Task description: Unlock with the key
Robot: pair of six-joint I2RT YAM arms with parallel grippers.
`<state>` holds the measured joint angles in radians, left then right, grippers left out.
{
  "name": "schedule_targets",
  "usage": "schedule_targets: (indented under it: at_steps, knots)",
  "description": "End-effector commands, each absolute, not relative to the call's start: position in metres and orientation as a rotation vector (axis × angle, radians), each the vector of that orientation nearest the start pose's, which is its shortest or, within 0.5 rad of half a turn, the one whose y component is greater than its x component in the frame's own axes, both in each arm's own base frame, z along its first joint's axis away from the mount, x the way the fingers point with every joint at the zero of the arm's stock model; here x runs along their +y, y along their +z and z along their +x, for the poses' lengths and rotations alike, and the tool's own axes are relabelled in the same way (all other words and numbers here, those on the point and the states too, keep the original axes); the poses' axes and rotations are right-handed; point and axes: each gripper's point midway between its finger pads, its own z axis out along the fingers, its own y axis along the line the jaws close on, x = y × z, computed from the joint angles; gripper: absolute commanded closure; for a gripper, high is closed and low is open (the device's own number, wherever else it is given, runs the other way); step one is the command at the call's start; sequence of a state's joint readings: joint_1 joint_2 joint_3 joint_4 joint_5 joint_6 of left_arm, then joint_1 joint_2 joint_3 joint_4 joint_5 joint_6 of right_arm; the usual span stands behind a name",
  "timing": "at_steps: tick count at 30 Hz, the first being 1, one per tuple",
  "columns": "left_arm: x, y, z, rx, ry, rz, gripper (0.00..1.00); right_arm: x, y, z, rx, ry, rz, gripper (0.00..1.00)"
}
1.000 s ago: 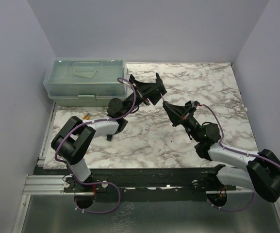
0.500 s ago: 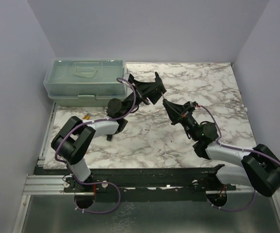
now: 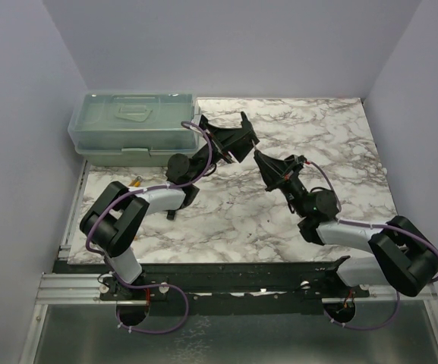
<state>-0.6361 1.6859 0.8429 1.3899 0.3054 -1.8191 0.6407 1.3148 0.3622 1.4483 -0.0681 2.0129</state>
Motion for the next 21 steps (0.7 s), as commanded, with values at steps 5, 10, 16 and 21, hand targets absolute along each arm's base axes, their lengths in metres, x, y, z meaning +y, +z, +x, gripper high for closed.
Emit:
schedule_targets:
  at_steps: [5,10,16,21]
  knots:
    - [-0.322,0.396,0.286,1.109,-2.330,-0.281,1.00,0.244,0.361,0.255,1.052,2.399,0.833,1.00]
    - [-0.322,0.398,0.284,1.096,-2.309,-0.248,1.00,0.248,0.361,0.258,1.065,2.417,0.860,1.00]
    - [-0.321,0.396,0.284,1.079,-2.278,-0.228,1.00,0.246,0.363,0.263,1.074,2.416,0.927,1.00]
    - [-0.319,0.394,0.286,1.032,-2.240,-0.205,1.00,0.251,0.369,0.265,1.079,2.455,0.937,1.00]
